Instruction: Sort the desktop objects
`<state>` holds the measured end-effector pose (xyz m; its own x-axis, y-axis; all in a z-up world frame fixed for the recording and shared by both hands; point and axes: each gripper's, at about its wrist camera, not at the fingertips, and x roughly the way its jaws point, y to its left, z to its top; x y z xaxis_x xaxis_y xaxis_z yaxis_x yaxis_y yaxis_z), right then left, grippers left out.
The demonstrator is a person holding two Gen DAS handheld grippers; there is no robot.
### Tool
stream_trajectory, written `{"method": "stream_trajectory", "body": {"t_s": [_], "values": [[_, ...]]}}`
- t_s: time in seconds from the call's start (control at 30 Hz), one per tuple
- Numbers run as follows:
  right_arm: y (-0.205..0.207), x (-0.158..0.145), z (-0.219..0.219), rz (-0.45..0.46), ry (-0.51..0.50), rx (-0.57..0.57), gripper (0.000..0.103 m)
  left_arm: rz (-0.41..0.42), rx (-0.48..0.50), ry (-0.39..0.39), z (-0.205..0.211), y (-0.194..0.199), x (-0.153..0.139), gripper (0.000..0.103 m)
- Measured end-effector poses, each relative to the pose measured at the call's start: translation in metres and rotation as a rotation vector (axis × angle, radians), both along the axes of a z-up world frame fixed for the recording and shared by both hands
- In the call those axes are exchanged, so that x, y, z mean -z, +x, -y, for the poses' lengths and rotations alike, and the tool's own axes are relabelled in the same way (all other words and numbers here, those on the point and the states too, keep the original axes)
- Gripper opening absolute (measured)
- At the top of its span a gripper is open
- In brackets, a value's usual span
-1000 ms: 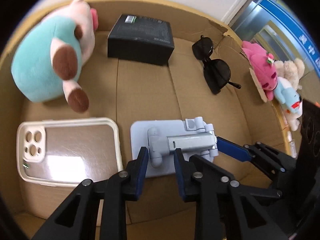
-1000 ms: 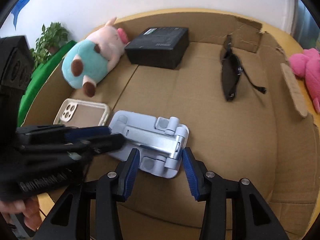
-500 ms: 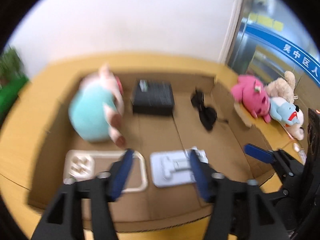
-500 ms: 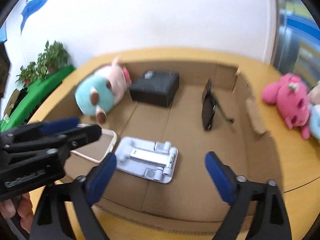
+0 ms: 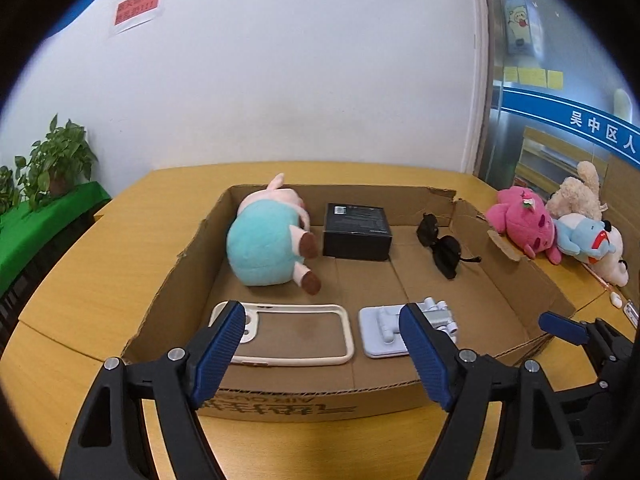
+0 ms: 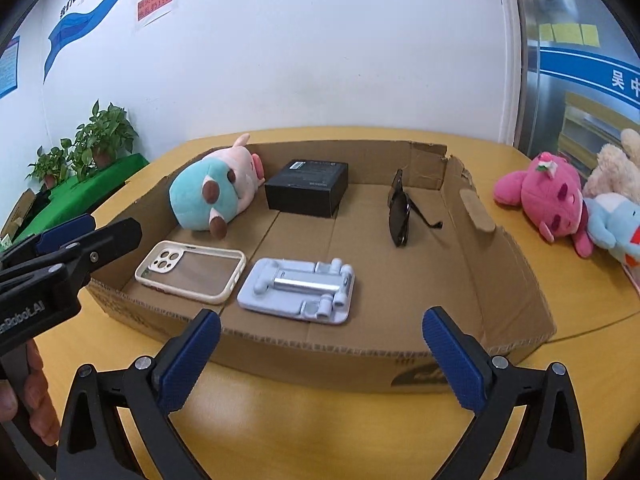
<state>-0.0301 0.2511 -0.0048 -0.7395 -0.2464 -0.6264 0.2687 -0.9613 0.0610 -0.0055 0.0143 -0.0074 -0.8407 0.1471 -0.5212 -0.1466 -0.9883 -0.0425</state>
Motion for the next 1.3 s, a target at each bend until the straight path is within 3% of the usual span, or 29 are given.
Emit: {"method": "stream_trajectory", "body": {"t_s": [0.1,0.4,0.57,0.67,1.0,1.1,1.2,1.3], "values": [[0.006,0.004,0.002,-0.026,0.017,-0.003,0.103,-0.044,-0.027,-0.026,0.004,0.005,0.009,0.08],[0.006,0.016,0.01,-0.114,0.093,-0.025,0.103,-0.022,-0.054,-0.053,0.007,-0.009,0.043,0.08],[0.008,0.021,0.012,-0.159,0.12,-0.023,0.103,-0.072,-0.061,-0.064,0.007,-0.006,0.048,0.084],[0.009,0.024,0.012,-0.192,0.12,-0.02,0.103,-0.125,-0.066,-0.061,0.008,-0.002,0.052,0.085],[0.011,0.024,0.011,-0.229,0.097,-0.014,0.103,-0.128,-0.069,-0.06,0.009,-0.005,0.05,0.089],[0.017,0.015,0.004,-0.281,0.034,-0.01,0.103,-0.119,-0.071,-0.064,0.009,-0.007,0.051,0.101],[0.021,0.005,0.002,-0.336,0.013,0.006,0.103,-0.118,-0.073,-0.066,0.01,-0.008,0.051,0.103],[0.004,0.008,0.005,-0.273,0.044,0.024,0.103,-0.118,-0.073,-0.066,0.01,-0.008,0.052,0.103]]}}
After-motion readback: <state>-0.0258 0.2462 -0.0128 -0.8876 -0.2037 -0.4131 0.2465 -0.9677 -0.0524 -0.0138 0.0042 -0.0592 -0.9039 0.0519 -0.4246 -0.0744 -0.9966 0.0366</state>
